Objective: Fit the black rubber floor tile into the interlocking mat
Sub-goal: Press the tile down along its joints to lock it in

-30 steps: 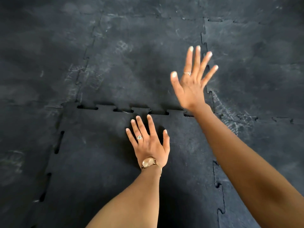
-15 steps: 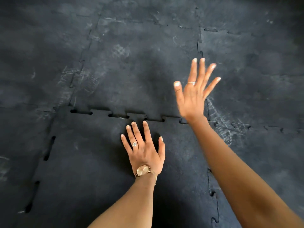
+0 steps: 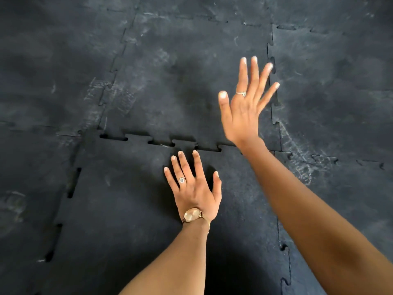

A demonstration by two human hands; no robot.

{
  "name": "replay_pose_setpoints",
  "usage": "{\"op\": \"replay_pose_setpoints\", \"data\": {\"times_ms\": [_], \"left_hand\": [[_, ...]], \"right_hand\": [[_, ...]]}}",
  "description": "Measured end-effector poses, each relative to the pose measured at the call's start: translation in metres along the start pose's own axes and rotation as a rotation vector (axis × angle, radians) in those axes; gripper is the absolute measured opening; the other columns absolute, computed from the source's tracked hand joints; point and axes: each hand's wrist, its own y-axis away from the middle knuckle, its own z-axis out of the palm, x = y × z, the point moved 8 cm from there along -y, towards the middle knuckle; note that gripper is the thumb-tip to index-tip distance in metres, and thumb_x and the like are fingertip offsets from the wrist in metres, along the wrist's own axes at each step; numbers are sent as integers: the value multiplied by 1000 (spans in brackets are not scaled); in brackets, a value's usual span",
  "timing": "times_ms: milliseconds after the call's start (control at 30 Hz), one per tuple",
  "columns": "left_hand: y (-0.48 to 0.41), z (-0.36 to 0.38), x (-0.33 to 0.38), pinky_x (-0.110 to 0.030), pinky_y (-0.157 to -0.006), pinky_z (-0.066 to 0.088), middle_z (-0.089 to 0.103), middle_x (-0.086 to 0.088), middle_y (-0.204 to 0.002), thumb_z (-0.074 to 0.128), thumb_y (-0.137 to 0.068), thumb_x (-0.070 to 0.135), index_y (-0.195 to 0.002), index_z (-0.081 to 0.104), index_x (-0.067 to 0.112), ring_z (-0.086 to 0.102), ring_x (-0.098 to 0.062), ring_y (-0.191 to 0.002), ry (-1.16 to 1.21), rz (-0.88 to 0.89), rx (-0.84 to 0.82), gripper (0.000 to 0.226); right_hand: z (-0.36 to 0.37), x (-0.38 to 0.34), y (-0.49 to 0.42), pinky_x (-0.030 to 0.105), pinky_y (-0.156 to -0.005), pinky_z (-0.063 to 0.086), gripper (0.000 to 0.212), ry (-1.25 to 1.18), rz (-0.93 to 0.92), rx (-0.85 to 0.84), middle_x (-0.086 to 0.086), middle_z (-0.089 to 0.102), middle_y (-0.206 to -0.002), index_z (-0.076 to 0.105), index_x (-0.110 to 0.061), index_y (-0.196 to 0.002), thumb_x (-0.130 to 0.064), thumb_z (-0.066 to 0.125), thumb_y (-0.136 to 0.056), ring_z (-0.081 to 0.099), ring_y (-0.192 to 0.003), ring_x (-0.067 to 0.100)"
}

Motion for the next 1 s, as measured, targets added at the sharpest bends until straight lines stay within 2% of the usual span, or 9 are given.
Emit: {"op": "replay_pose_setpoints", "data": {"times_ms": [167,300,433,567,633,767,833,900,1000], "left_hand": [[0,-13,-1,-54,-118,19,38,-21,-151,46,-94,45,-141,46,8,31,-38,-143,87,-9,-7,60],[-48,-60,-26,-44,-95,30,54,-13,-122,52,-90,22,-123,54,8,50,-37,-109,466,-68,213,36],[-146,-106,-16,-46,-108,27,47,-15,-132,48,-84,3,-138,45,10,42,-37,-127,458,77,554,54],[-172,-24,19,-54,-121,3,15,-24,-159,37,-99,26,-156,9,14,3,-42,-149,79,225,176,64],[-173,-3,13,-57,-120,1,5,-22,-161,34,-99,35,-156,3,16,-1,-40,-149,53,216,159,68],[-178,-20,17,-53,-121,5,6,-20,-162,38,-101,24,-156,6,15,-2,-37,-150,245,231,123,65],[-172,-32,2,-48,-122,8,6,-18,-162,40,-101,12,-155,7,11,-1,-32,-151,657,122,75,63],[-172,-57,-36,-35,-122,3,7,-16,-162,42,-101,11,-155,7,5,1,-29,-151,968,-4,223,65],[-181,-99,-86,-18,-118,-8,8,-16,-162,42,-102,26,-154,6,5,0,-32,-150,766,65,497,67]], "right_hand": [[61,-14,33,68,-112,-6,69,208,24,-350,10,3,-163,8,-16,-154,-55,14,-99,-8,-148,33],[61,-4,29,70,-110,-3,62,200,94,-324,11,16,-161,21,-14,-152,-47,15,-101,-1,-149,32],[51,5,31,70,-111,4,52,120,214,-168,9,24,-158,25,-13,-151,-25,29,-101,6,-149,33],[28,27,35,61,-116,5,59,-163,431,75,10,28,-155,30,-8,-149,-2,38,-91,10,-148,32],[11,30,40,57,-118,6,60,-236,491,189,13,29,-153,32,-5,-147,2,39,-88,11,-148,34],[4,0,50,50,-120,4,49,-213,456,195,13,27,-155,31,-7,-147,-16,37,-99,8,-148,34],[24,-6,57,51,-120,0,54,-157,560,38,14,22,-157,26,-6,-149,-33,28,-103,4,-149,33],[53,-6,67,58,-117,-6,68,76,592,-214,14,10,-161,13,-9,-153,-50,14,-100,-4,-149,33],[71,-7,66,66,-113,-6,74,245,534,-328,10,5,-162,5,-14,-154,-58,2,-95,-7,-149,30]]}}
